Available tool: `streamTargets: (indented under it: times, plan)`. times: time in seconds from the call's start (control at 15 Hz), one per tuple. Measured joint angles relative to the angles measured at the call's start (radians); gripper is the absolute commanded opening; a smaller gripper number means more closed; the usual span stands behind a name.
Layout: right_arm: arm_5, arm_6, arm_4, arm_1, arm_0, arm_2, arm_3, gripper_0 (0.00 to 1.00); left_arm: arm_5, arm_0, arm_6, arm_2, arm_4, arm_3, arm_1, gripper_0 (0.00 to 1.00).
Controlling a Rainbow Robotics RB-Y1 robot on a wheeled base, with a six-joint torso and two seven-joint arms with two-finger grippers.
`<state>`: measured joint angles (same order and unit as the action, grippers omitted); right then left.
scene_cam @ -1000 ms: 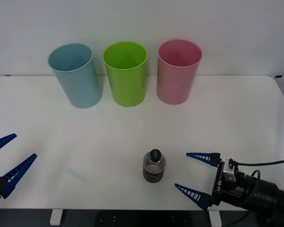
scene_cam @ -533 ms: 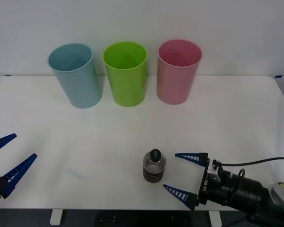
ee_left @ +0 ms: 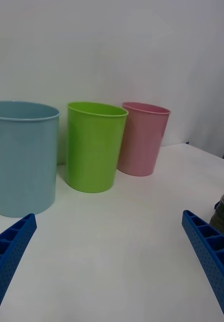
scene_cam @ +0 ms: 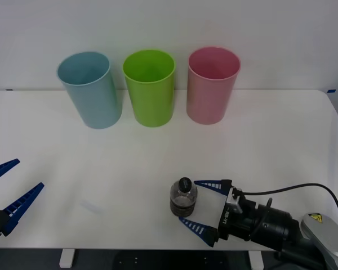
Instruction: Grasp the object on the table and drop it into the matching bin: aluminum can to the light blue bin, PET bottle to the pink bin.
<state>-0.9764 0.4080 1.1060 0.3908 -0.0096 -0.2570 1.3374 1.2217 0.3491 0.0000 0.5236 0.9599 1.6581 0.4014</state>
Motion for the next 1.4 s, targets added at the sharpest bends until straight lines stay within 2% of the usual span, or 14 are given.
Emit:
streamTargets:
  times: [0.47, 0.87, 1.0, 1.07, 1.4]
  plan:
    - [0.104, 0.002, 0.000, -0.021, -0.038, -0.086, 0.000, 1.00, 0.000, 0.000, 0.000, 0.000, 0.000, 0.000, 0.000, 1.00]
    - [0.139, 0.004, 0.003, -0.044, -0.044, -0.107, 0.000, 1.00, 0.000, 0.000, 0.000, 0.000, 0.000, 0.000, 0.000, 1.00]
    - [0.146, 0.009, 0.003, -0.045, -0.045, -0.109, 0.000, 0.16, 0.000, 0.000, 0.000, 0.000, 0.000, 0.000, 0.000, 1.00]
    - [0.146, 0.014, 0.003, -0.045, -0.045, -0.110, -0.001, 0.00, 0.000, 0.000, 0.000, 0.000, 0.000, 0.000, 0.000, 1.00]
    - [0.147, 0.030, 0.004, -0.046, -0.046, -0.110, -0.001, 0.00, 0.000, 0.000, 0.000, 0.000, 0.000, 0.000, 0.000, 1.00]
